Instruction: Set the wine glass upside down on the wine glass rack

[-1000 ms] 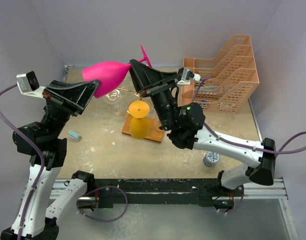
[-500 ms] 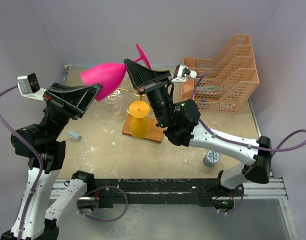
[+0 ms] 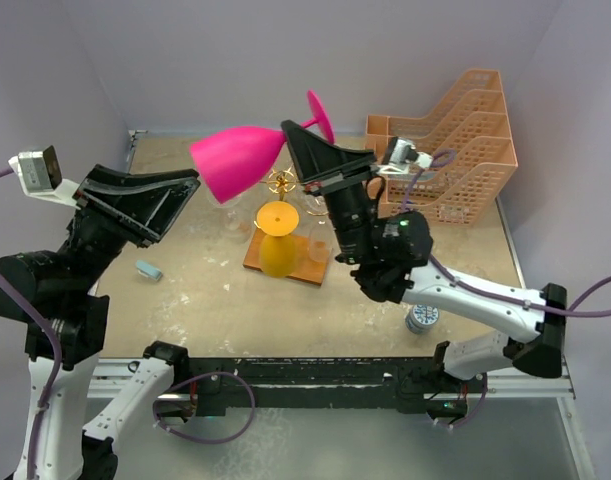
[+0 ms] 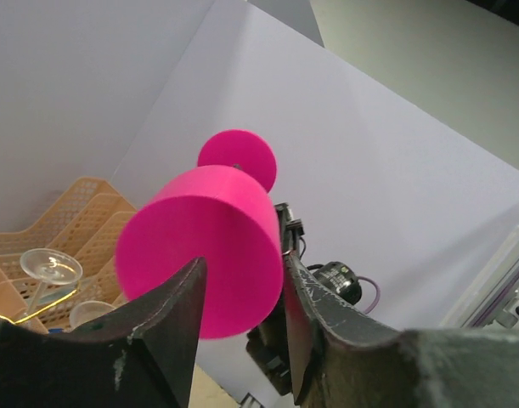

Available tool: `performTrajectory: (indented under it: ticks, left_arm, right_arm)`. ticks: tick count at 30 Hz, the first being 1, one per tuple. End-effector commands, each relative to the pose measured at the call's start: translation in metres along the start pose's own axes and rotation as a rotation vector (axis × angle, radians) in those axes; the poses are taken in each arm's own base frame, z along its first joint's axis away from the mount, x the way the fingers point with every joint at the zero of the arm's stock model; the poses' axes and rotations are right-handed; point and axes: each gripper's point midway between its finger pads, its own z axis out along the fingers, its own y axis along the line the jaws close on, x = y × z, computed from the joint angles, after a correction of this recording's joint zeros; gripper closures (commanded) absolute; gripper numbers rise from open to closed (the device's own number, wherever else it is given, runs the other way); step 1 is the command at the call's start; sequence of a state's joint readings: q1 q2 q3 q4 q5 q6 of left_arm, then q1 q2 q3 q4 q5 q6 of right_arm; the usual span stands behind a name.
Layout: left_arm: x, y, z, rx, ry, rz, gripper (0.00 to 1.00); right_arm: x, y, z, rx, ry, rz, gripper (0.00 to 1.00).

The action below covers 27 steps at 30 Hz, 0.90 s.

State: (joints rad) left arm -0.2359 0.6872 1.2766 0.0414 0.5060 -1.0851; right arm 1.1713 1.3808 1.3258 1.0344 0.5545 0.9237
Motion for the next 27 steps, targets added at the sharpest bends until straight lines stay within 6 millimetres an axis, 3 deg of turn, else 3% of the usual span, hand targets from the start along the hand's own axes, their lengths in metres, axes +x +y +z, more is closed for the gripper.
performTrajectory:
  ticks: [1, 10, 14, 19, 27]
  left_arm:
    - [-0.003, -0.005, -0.002, -0.028, 0.034, 0.097, 0.6]
    - [-0.013, -0.016, 0.002, -0.027, 0.028, 0.106, 0.55]
    - [-0.017, -0.021, 0.01, 0.011, 0.014, 0.075, 0.54]
    - [-0.022, -0.023, 0.021, 0.05, 0.003, 0.028, 0.53]
    - [-0.017, 0.001, 0.042, 0.044, 0.029, -0.072, 0.53]
  right_arm:
    - [-0.063, 0.056, -0.011, -0.111, -0.123, -0.073, 1.0]
    - [-0.102, 0.077, -0.041, -0.11, -0.048, -0.378, 1.0]
    - [-0.109, 0.085, -0.051, -0.117, 0.018, -0.507, 1.0]
    - [-0.1, 0.057, -0.059, -0.03, 0.14, -0.707, 1.0]
    - [-0.093, -0.007, -0.077, 0.16, 0.266, -0.923, 1.0]
